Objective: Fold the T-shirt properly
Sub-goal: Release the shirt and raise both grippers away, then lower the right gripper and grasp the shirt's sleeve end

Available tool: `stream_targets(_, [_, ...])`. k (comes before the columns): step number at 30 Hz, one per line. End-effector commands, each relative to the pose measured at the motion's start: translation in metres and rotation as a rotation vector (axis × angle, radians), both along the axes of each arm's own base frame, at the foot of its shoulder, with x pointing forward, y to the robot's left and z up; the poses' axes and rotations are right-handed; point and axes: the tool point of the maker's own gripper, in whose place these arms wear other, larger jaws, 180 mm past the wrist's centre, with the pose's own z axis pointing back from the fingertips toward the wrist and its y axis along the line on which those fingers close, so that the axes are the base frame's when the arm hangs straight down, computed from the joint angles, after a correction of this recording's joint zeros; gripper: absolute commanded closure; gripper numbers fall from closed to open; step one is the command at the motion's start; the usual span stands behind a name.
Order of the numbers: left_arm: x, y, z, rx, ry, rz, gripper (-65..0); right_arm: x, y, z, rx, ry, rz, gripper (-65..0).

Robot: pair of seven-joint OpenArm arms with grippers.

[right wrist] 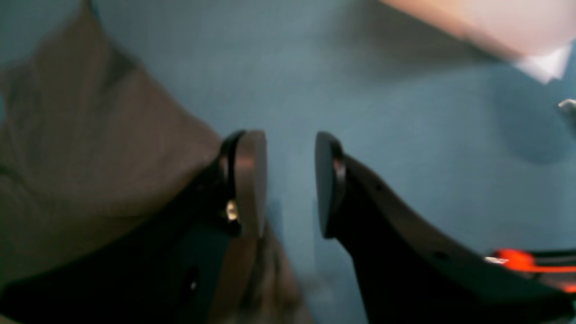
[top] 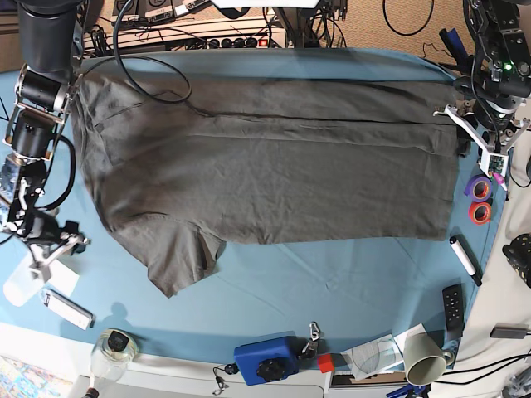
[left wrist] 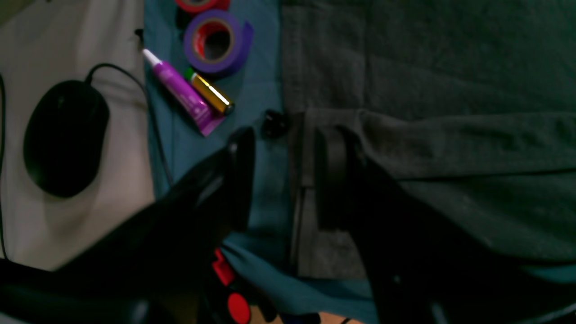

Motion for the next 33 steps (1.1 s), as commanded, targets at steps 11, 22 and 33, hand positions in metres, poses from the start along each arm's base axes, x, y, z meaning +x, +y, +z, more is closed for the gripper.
stream_targets(11, [0.005, 0.002, 0.011, 0.015, -0.038, -0.008, -22.6, 0.009, 0.039, -0.037, 0.026, 0.037, 0.031, -18.9])
stream_targets(22, [0.005, 0.002, 0.01, 0.015, -0.035, -0.007, -22.6, -0.007, 0.044, -0.05, 0.033, 0.138, 0.047, 0.0])
stream_targets(33, [0.005, 0.002, 0.01, 0.014, -0.035, -0.004, -22.6, -0.011, 0.035, -0.015, 0.029, 0.157, 0.07, 0.0])
